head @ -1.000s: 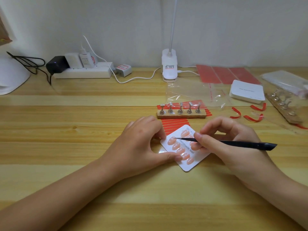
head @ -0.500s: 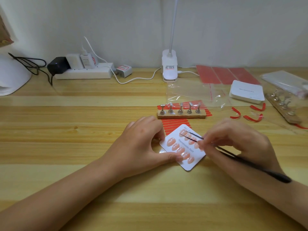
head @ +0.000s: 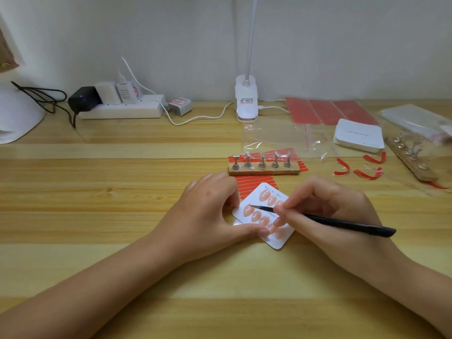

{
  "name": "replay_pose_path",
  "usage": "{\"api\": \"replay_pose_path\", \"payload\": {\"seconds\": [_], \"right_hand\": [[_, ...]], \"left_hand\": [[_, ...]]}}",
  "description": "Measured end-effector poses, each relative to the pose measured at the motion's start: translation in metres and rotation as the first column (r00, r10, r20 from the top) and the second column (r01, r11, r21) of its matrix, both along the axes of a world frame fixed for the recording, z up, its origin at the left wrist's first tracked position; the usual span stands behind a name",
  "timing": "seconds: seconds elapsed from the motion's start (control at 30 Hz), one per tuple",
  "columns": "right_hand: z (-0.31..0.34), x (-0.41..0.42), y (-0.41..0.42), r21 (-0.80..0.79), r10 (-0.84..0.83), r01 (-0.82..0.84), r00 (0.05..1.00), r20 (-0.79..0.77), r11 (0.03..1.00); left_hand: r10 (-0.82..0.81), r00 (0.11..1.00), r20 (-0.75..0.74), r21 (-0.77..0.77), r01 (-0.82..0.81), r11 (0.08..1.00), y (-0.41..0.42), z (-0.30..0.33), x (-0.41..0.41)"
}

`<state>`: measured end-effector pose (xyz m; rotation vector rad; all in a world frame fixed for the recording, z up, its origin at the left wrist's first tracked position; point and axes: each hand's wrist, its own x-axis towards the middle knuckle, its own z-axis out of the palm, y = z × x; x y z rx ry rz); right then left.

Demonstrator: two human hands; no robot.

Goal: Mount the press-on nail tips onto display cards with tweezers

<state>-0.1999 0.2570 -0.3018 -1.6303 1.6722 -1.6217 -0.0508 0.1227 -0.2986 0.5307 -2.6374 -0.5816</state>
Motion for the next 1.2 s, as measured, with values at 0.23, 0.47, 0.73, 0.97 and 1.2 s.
{"api": "replay_pose_path", "payload": {"seconds": [0.23, 0.47, 0.73, 0.97, 1.2], "right_hand": [[-0.001, -0.001, 0.000, -0.090, -0.004, -0.030, 0.938, -0.347, 0.996], [0.003, 0.003, -0.001, -0.151, -0.024, -0.065, 0.852, -0.523, 0.986], [0.001, 0.001, 0.001, -0.097, 0.045, -0.081, 0.944, -0.327, 0.992], [0.013, -0.007, 0.005, -0.172, -0.113, 0.042, 0.896, -0.430, 0.984], [0.038, -0.030, 0.019, 0.243, 0.009, 0.419, 0.487, -0.873, 0.875]], "left_hand": [[0.010, 1.000, -0.016, 0.007, -0.010, 1.000, 0.000, -0.001, -0.001], [0.014, 1.000, 0.012, 0.002, -0.014, 1.000, 0.000, -0.001, 0.000], [0.020, 1.000, 0.000, 0.006, -0.020, 1.000, 0.002, -0.001, -0.001], [0.014, 1.000, 0.019, -0.030, -0.013, 0.999, 0.001, -0.002, 0.001], [0.002, 1.000, 0.012, -0.097, 0.000, 0.995, 0.002, -0.002, 0.003]]}}
